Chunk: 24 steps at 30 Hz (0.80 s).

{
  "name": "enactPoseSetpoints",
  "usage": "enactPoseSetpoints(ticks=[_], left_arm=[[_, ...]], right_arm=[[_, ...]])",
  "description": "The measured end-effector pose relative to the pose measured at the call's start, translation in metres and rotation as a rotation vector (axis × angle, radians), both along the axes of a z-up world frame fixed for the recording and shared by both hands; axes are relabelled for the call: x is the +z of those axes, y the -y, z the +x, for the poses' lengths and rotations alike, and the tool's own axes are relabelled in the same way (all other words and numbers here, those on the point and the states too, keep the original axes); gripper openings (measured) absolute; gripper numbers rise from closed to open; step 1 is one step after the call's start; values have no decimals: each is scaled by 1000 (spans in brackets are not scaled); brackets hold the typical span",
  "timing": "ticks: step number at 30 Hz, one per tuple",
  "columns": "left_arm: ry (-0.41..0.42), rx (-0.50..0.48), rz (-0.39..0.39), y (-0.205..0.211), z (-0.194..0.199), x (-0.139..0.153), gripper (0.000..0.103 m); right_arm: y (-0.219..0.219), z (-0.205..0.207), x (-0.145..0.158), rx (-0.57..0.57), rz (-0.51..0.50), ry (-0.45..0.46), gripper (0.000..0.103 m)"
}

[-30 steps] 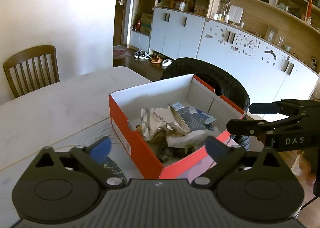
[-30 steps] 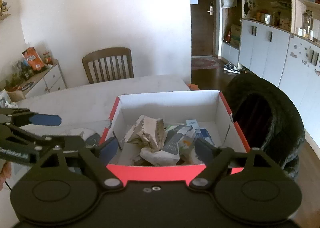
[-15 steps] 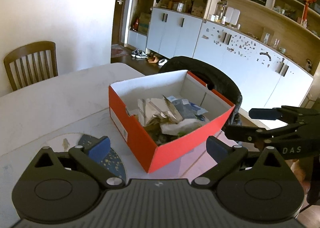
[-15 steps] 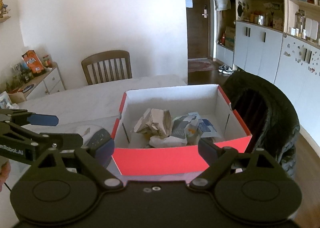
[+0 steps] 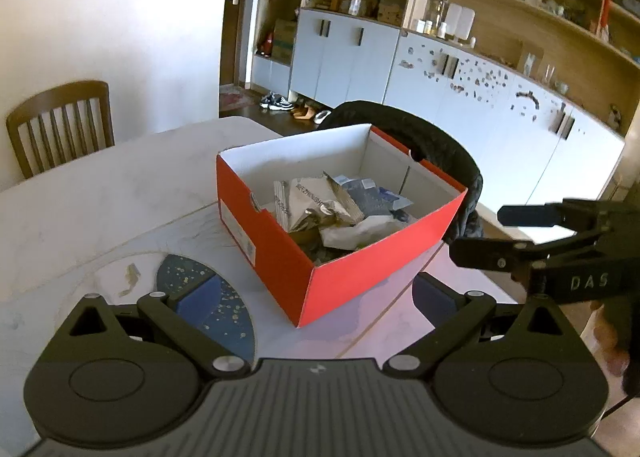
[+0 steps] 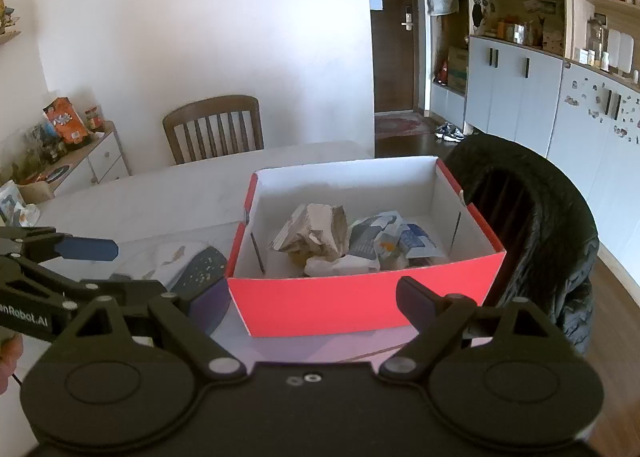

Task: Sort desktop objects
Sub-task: 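Withdraw both tools upward away from the shoebox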

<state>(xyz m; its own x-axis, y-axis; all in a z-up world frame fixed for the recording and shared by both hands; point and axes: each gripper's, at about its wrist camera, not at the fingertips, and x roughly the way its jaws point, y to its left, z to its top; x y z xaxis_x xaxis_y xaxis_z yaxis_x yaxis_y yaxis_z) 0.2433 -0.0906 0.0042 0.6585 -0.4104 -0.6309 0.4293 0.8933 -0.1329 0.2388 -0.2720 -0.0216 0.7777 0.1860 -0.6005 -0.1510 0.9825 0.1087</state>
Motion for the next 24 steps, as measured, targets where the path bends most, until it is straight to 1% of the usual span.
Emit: enactPoseSetpoints(ticks=[5, 7, 14, 24], left_arm=[[0, -11, 2, 2, -2, -3, 103], [-1, -7, -10, 1, -2, -2, 103], [14, -4, 7, 1, -2, -2, 103], [14, 4, 6, -3, -2, -1, 103]], right_arm=[[-3, -1, 0, 4, -17, 0, 91], [-3, -1, -1, 4, -15, -2, 91], [-4, -3, -2, 1, -13, -7, 91], [-5, -4, -3, -6, -10, -12, 91]])
